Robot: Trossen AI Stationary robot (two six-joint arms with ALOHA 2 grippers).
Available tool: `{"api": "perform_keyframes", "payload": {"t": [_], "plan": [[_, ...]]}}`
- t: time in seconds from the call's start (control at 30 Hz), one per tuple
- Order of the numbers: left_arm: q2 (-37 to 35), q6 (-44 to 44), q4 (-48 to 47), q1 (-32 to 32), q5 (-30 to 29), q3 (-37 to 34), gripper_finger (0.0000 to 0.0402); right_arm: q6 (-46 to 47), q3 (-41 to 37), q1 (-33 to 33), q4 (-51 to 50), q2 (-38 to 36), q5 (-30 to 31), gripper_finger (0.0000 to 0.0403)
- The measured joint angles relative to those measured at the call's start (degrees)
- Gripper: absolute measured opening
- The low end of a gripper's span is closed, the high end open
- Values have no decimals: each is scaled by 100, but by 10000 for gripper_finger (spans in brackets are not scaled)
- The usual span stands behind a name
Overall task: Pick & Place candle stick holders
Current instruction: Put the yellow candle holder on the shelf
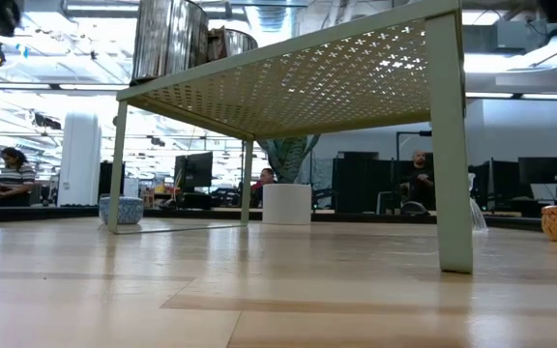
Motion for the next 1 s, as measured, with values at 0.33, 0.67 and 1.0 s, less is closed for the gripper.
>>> {"api": "perform_keyframes", "payload": {"t": [0.33, 0.67, 1.0], "plan": [[-20, 99, 709, 0, 8, -982, 4, -48, -250, 385, -891, 932, -97, 0], [-48, 140, 1178, 0, 78, -1774, 4, -608, -680, 1178, -545, 1868, -802, 16], [-54, 120, 1780, 0, 159, -2289, 5, 360, -682, 2339, -320, 2072, -562, 216]]}}
